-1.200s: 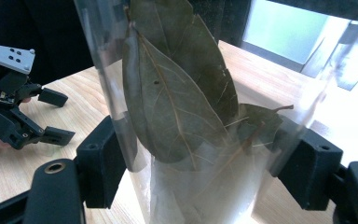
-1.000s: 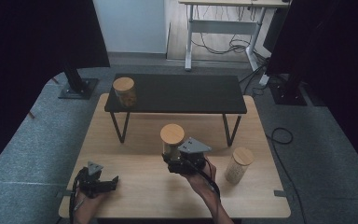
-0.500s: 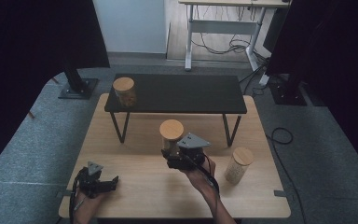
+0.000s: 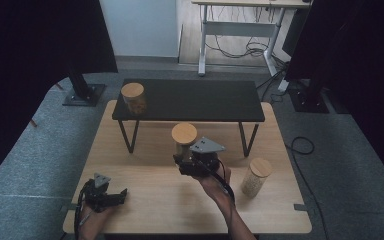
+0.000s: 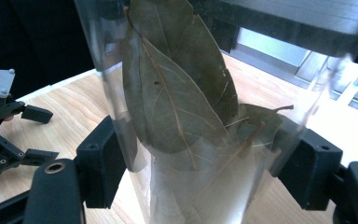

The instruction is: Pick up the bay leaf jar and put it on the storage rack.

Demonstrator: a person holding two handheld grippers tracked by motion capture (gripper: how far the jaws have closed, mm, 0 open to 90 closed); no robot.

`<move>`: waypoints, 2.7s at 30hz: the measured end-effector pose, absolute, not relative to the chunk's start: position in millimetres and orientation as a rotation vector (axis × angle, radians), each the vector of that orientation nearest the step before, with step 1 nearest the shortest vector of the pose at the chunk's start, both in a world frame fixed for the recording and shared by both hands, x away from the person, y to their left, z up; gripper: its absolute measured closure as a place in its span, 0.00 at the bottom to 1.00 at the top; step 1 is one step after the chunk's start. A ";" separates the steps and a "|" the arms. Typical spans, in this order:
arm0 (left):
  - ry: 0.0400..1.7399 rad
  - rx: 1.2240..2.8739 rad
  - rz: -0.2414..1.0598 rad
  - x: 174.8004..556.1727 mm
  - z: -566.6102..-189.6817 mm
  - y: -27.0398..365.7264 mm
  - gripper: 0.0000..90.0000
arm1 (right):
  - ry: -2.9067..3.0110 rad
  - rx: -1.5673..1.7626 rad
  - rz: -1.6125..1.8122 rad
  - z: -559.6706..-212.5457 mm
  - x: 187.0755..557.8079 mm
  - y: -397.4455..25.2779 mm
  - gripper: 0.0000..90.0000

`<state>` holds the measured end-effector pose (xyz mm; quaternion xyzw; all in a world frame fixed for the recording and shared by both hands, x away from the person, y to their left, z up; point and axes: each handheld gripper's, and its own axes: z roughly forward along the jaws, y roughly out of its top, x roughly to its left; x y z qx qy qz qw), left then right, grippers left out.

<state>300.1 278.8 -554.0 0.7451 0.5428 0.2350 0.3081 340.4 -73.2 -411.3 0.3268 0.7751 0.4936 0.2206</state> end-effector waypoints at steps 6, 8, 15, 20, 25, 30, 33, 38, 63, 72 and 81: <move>1.434 1.970 0.621 300.0 -554.0 278.7 0.02 | 2.137 0.907 1.365 -407.9 344.4 -71.8 0.28; 1.434 1.970 0.620 300.0 -554.0 278.7 0.02 | 2.135 0.905 1.368 -406.7 345.8 -71.2 0.28; 1.434 1.969 0.620 300.0 -554.1 278.6 0.02 | 2.127 0.905 1.365 -401.8 350.2 -70.5 0.28; 1.433 1.970 0.620 300.0 -554.1 278.7 0.02 | 2.120 0.906 1.366 -397.4 353.5 -70.0 0.28; 1.433 1.967 0.621 300.1 -554.2 278.6 0.02 | 2.119 0.903 1.359 -394.2 356.9 -68.2 0.28; 1.433 1.967 0.621 300.1 -554.2 278.6 0.02 | 2.121 0.903 1.357 -392.2 360.3 -66.1 0.28; 1.432 1.968 0.620 300.1 -554.2 278.6 0.02 | 2.121 0.901 1.354 -391.2 362.7 -64.4 0.28; 1.432 1.968 0.620 300.1 -554.3 278.6 0.02 | 2.122 0.898 1.350 -388.9 366.6 -62.0 0.28; 1.430 1.969 0.620 300.1 -554.3 278.6 0.02 | 2.120 0.895 1.344 -375.8 381.4 -56.1 0.28; 1.430 1.968 0.620 300.1 -554.3 278.5 0.02 | 2.112 0.896 1.340 -368.2 386.1 -56.7 0.28; 1.430 1.968 0.620 300.1 -554.3 278.6 0.02 | 2.109 0.896 1.334 -361.3 392.3 -57.1 0.28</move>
